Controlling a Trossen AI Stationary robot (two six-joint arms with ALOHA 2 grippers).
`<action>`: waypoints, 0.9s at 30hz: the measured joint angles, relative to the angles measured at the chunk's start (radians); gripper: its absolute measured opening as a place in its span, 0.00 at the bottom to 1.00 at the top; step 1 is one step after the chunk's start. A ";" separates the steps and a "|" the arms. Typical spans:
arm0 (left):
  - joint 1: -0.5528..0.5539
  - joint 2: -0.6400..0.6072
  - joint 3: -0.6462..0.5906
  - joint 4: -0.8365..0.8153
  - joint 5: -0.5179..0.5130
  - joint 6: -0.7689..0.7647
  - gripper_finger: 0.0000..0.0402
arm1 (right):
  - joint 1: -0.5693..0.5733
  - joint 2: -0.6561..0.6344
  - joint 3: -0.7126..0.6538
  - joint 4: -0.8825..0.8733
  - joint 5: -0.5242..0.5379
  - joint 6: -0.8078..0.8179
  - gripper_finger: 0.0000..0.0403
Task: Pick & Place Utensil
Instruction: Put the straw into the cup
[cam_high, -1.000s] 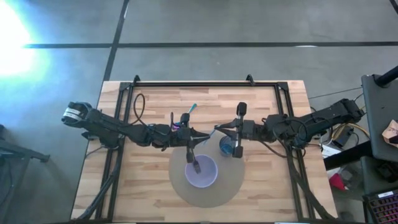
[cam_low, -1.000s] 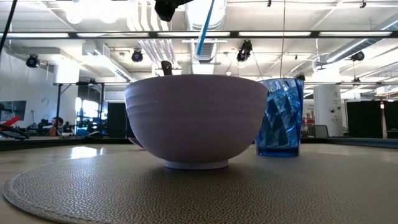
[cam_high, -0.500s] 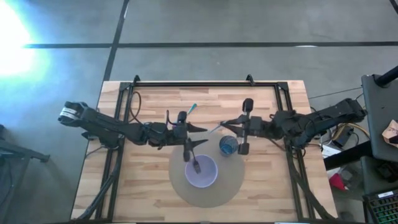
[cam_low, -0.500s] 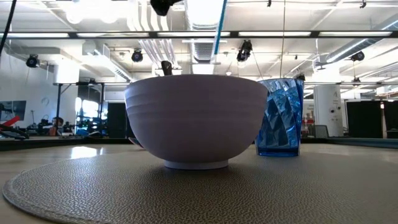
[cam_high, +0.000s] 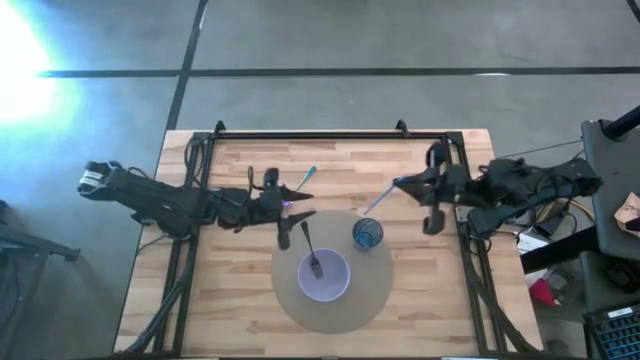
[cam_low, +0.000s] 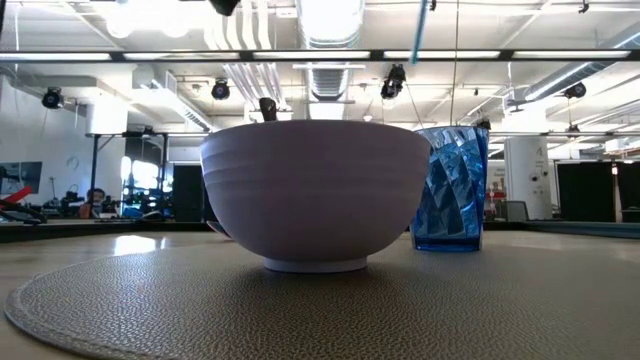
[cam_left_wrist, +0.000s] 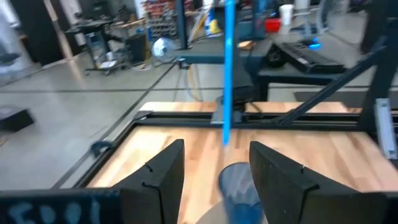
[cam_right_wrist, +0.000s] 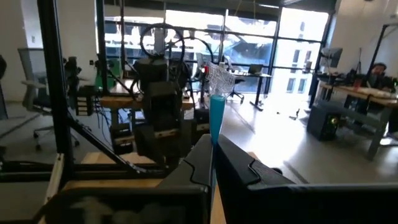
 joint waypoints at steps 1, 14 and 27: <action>0.000 -0.012 0.000 -0.025 -0.017 -0.008 0.43 | -0.003 -0.015 0.000 -0.008 0.000 0.017 0.02; 0.002 -0.076 -0.001 -0.170 -0.056 -0.073 0.43 | -0.162 -0.161 -0.094 -0.098 -0.001 0.297 0.02; 0.002 -0.076 -0.002 -0.203 -0.056 -0.083 0.43 | -0.270 -0.212 -0.267 -0.081 -0.064 0.509 0.02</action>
